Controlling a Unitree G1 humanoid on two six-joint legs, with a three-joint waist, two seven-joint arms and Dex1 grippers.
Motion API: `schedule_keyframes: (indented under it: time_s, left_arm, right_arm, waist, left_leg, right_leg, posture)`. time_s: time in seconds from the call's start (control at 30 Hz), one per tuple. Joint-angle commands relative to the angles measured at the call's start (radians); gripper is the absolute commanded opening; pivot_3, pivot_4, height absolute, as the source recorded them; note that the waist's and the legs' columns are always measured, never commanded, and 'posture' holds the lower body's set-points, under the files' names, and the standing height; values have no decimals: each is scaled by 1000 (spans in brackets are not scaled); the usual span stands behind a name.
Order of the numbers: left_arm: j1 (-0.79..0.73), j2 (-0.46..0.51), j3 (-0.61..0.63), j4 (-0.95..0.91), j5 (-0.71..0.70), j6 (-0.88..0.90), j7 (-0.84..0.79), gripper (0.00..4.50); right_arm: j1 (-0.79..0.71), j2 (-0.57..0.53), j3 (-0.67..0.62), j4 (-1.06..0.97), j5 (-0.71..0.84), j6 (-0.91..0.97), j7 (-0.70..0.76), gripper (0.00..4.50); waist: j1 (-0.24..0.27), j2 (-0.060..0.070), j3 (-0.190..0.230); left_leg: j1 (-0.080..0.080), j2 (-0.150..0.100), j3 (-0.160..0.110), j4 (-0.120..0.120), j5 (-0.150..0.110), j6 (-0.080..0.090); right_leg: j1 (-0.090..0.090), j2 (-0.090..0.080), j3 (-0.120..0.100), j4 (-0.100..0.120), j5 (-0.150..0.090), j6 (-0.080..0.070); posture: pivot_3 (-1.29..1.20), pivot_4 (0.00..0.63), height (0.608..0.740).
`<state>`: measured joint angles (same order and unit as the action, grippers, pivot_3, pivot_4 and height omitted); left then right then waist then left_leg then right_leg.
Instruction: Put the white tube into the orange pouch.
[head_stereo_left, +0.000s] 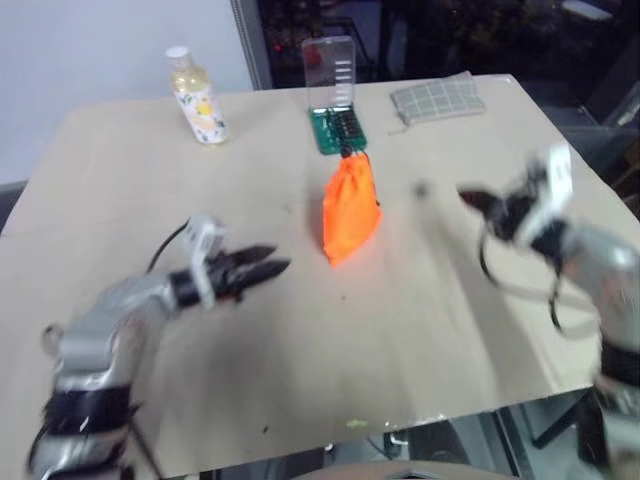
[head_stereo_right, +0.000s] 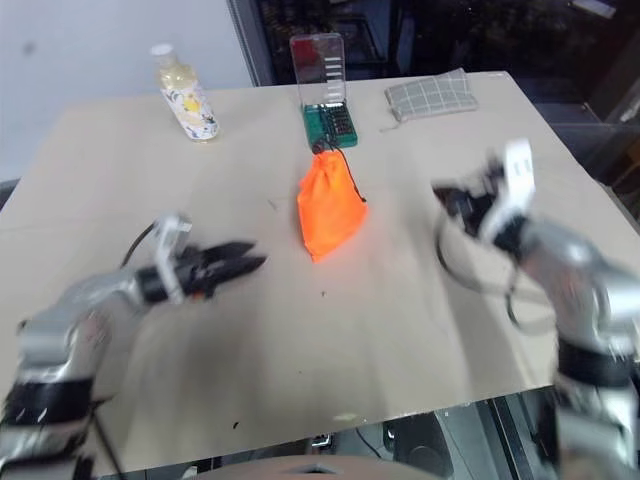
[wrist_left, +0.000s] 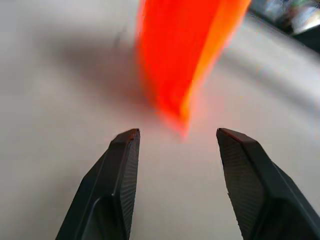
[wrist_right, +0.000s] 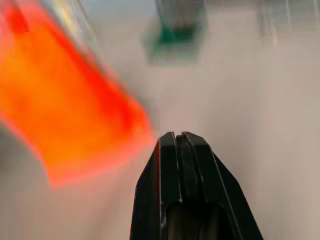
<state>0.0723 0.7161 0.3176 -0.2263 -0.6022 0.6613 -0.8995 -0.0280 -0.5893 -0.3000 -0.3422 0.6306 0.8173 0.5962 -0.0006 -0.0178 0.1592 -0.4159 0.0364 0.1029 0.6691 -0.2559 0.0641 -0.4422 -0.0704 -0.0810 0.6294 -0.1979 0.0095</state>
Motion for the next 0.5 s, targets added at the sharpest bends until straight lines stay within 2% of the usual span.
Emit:
schedule_keyframes:
  time_s: [0.03, 0.1, 0.13, 0.23, 0.27, 0.33, 0.5]
  left_arm:
    - [96, -7, 37, -108, 33, -79, 15, 2492]
    - [206, -15, 56, -101, 84, -168, -3, 2492]
    - [250, -18, 63, -94, 110, -214, -8, 2492]
    - [325, -54, 82, -124, 113, -296, -5, 2492]
    - [336, -66, 86, -147, 104, -311, 1, 2492]
    - [346, -75, 91, -179, 91, -319, 9, 2492]
    - [372, -83, 118, -223, 64, -328, 8, 2492]
  right_arm:
    - [90, -85, -36, 26, -95, -242, 162, 0]
    - [160, -123, -62, 105, -159, -384, 234, 0]
    - [185, -123, -86, 141, -186, -508, 273, 0]
    - [229, -180, -113, 216, -97, -481, 440, 0]
    - [237, -196, -105, 239, -113, -516, 475, 0]
    - [234, -207, -94, 280, -146, -594, 517, 0]
    - [214, -211, -113, 344, -126, -630, 571, 0]
  waist:
    - [-1, 3, 2]
    - [-10, 3, 1]
    - [-12, 3, 1]
    - [-11, 5, 1]
    - [-11, 6, 1]
    - [-10, 6, 2]
    - [-8, 8, 2]
  left_leg:
    - [1, 0, 1, 1, 0, 0]
    - [4, 1, 3, 3, -2, 4]
    - [7, 1, 3, 3, -5, 0]
    - [17, 3, 3, 2, -5, 0]
    - [18, 3, 3, 2, -5, 0]
    - [17, 3, 3, 0, -5, 0]
    - [17, 4, 2, 0, -5, 0]
  right_leg:
    - [1, 0, 0, 0, 0, 0]
    - [3, 0, -1, -2, -2, 3]
    - [5, -2, -2, -3, -2, 3]
    - [13, -9, -7, -5, -3, 3]
    - [12, -11, -8, -5, -3, 3]
    - [11, -14, -11, -5, -3, 3]
    - [11, -17, -18, -5, -3, 3]
  posture:
    - [0, 150, 740]
    - [0, 150, 740]
    - [0, 150, 740]
    - [0, 150, 740]
    - [0, 150, 740]
    - [0, 150, 740]
    - [0, 150, 740]
